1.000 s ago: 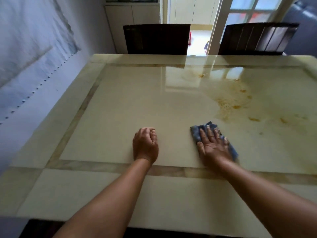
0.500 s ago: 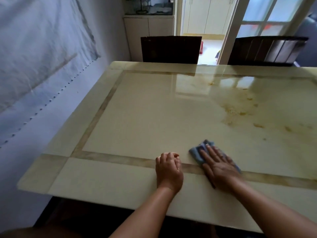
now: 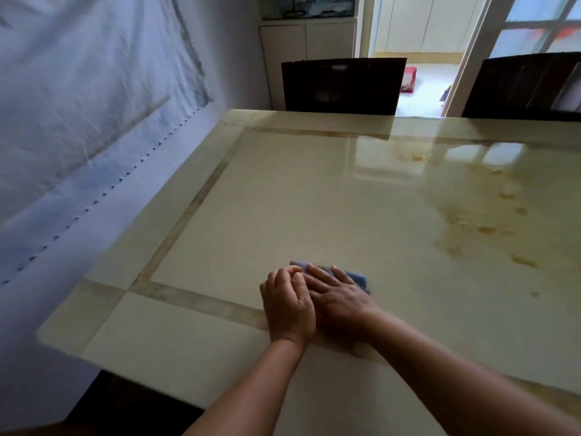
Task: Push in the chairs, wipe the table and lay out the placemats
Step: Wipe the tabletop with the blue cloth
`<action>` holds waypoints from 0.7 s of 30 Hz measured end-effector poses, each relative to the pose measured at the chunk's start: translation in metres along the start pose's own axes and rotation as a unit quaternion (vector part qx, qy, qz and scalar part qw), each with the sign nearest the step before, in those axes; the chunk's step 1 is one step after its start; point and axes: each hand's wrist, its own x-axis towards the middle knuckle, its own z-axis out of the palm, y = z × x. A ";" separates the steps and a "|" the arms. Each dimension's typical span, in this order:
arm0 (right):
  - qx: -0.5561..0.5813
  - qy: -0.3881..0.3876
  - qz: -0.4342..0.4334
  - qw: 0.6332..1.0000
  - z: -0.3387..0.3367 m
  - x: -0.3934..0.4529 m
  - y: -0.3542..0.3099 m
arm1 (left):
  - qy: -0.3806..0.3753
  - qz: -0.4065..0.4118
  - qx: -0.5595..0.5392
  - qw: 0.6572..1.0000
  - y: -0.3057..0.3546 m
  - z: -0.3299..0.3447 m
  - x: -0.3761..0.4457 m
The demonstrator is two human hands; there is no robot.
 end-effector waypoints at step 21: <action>-0.007 0.065 -0.093 0.994 0.009 0.014 0.001 | -0.075 0.061 -0.011 0.995 0.004 0.026 0.033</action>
